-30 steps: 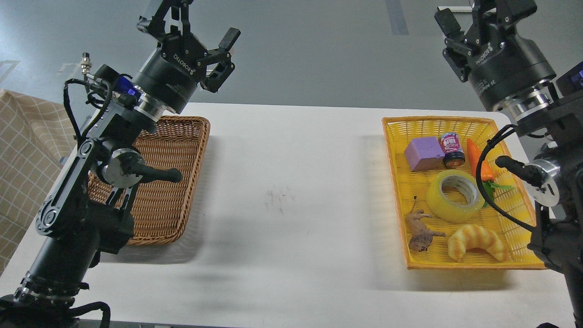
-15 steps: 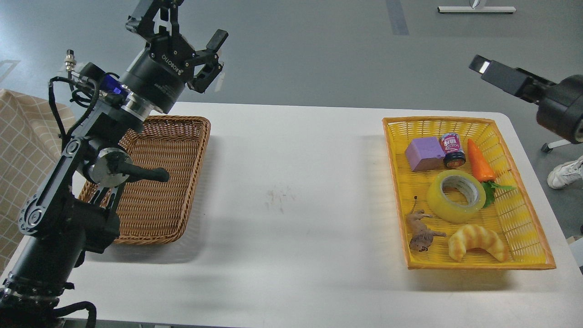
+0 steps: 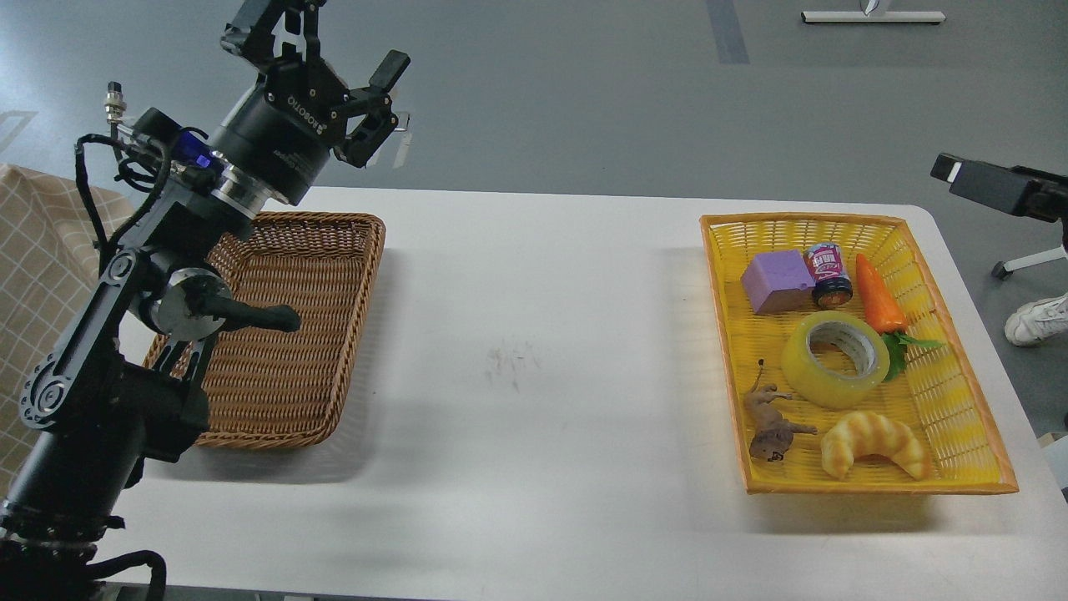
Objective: Place and transfer tape with both arms
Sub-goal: 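Move the right gripper down into the yellow basket toward the tape roll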
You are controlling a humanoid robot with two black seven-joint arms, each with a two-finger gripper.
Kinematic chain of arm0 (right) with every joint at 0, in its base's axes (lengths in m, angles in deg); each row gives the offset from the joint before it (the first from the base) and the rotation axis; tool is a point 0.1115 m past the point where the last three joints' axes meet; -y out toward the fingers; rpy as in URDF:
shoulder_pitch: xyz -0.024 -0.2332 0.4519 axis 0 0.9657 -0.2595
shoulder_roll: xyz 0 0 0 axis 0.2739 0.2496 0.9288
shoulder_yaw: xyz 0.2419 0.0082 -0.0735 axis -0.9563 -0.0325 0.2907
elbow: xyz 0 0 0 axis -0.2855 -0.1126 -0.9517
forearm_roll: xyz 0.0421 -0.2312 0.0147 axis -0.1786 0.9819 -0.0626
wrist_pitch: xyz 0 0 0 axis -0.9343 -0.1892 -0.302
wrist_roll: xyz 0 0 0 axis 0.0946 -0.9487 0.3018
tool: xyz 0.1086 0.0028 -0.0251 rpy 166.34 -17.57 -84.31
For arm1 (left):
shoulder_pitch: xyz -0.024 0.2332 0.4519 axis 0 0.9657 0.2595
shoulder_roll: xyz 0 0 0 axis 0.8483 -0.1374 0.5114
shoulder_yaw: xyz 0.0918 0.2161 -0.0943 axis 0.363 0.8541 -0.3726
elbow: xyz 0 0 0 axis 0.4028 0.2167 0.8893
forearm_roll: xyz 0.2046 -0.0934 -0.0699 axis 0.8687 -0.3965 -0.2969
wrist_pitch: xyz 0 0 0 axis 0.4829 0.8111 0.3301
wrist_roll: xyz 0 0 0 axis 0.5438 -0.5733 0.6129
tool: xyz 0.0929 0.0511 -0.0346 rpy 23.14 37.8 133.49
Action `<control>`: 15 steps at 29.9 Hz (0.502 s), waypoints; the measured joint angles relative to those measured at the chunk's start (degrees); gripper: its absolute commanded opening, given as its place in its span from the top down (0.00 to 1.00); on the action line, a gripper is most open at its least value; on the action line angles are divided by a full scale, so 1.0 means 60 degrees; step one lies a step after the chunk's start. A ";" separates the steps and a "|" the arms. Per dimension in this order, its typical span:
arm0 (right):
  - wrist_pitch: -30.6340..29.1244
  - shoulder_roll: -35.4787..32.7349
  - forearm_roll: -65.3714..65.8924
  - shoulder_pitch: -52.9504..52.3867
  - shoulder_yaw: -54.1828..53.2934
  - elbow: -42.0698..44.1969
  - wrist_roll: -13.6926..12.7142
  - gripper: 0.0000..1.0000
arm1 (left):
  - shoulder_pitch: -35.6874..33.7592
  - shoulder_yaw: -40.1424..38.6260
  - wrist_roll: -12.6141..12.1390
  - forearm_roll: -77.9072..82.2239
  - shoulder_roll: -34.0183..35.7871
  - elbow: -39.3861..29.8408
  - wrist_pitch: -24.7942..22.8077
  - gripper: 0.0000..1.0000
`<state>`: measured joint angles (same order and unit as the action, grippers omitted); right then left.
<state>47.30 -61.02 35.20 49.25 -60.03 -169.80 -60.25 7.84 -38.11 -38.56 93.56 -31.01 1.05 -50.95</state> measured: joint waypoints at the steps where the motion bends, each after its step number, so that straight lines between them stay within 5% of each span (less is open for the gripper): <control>1: -0.0001 0.0095 0.0104 0.0030 0.0062 0.0117 0.0002 0.00 | 0.0003 -0.0002 0.0000 0.0000 0.0009 0.0000 0.0000 0.02; 15: 0.0000 0.1869 0.2014 0.0413 0.0787 0.1522 0.0013 0.02 | 0.0145 -0.0151 0.0000 -0.0013 0.0049 -0.0014 0.0016 0.02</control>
<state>47.30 -49.81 47.29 51.72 -55.31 -160.66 -60.17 8.72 -39.02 -38.56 93.49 -30.72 0.96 -50.86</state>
